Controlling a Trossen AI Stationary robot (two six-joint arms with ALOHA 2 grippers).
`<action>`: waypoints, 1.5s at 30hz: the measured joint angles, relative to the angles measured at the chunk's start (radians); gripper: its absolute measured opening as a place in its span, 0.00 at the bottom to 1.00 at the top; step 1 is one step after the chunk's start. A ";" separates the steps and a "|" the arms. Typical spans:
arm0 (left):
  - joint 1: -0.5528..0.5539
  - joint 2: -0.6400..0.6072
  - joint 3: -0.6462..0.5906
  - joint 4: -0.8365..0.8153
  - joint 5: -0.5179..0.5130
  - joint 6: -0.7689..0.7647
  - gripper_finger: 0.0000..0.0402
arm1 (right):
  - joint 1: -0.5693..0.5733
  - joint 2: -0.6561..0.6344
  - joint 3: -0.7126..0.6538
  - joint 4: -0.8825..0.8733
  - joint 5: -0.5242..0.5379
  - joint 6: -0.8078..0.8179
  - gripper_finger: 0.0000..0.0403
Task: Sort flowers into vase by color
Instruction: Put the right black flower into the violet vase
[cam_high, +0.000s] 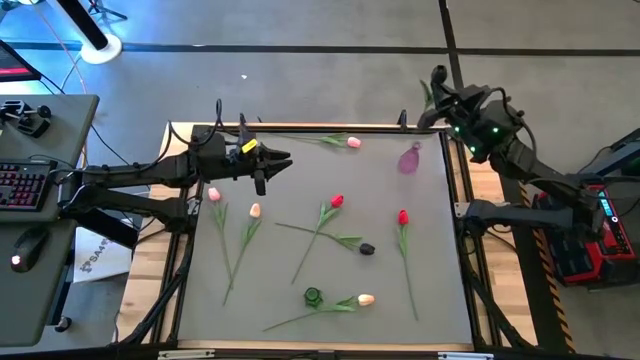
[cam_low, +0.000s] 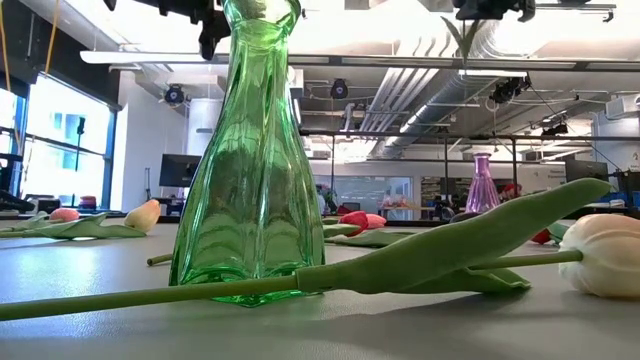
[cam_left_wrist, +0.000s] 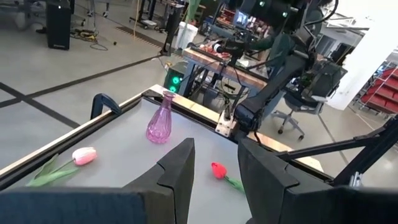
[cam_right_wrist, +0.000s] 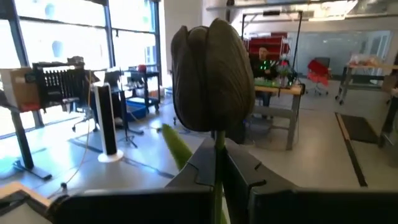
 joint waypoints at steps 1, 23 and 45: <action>0.000 0.000 0.000 0.000 -0.001 0.001 0.28 | 0.000 -0.001 0.000 0.003 0.000 -0.005 0.00; 0.026 0.000 0.000 0.002 -0.008 0.059 0.28 | 0.000 -0.001 0.001 -0.010 0.019 -0.044 0.00; 0.051 -0.043 0.108 0.044 -0.029 0.164 0.24 | 0.000 0.031 0.001 -0.226 0.027 0.139 0.00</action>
